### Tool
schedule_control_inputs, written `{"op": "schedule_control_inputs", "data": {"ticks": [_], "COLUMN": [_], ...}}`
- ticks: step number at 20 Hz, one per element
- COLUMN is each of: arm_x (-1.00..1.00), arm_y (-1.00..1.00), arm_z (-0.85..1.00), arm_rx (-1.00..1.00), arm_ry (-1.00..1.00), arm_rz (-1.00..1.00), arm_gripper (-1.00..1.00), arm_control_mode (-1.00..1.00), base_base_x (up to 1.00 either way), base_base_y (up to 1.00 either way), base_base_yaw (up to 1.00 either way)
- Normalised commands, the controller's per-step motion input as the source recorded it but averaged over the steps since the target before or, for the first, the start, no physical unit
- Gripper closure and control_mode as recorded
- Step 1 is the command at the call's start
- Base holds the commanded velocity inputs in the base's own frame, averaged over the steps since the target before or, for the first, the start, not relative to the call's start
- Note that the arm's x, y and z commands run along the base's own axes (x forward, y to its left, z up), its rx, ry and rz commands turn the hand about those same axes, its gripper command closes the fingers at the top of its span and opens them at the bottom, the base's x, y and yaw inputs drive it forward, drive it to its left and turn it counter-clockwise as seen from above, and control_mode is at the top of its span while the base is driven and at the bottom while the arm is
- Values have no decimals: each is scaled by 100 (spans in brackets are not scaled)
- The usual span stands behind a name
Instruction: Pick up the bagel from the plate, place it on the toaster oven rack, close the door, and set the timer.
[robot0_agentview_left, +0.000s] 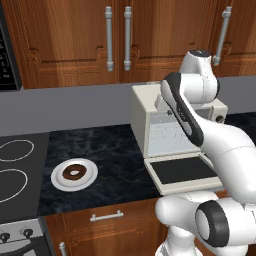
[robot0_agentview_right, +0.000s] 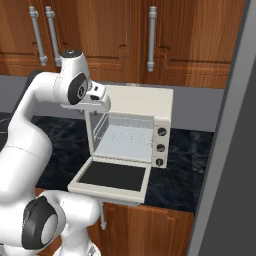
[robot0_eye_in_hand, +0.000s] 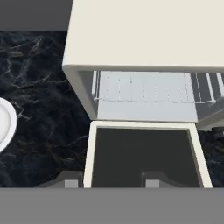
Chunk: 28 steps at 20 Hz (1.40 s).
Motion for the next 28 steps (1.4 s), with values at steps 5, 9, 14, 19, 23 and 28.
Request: {"op": "schedule_control_inputs", "data": {"ticks": [5,9,14,19,23,28], "arm_x": [-16,-22,-19,-9,-2,0], "arm_y": [-10,-49,-57,-47,-39,-21], "arm_z": [0,0,0,-7,-35,-50], "arm_rx": [4,20,25,27,37,36], "arm_ry": [-4,-6,-6,-1,0,0], "arm_rz": [0,0,0,0,-2,-3], "arm_gripper": [-100,-100,-100,-100,-100,-100], "arm_control_mode": [-100,-100,-100,-100,-100,-100], "base_base_x": [0,0,0,0,0,0], "base_base_y": [0,0,0,0,0,0], "base_base_yaw": [0,0,0,0,0,0]}}
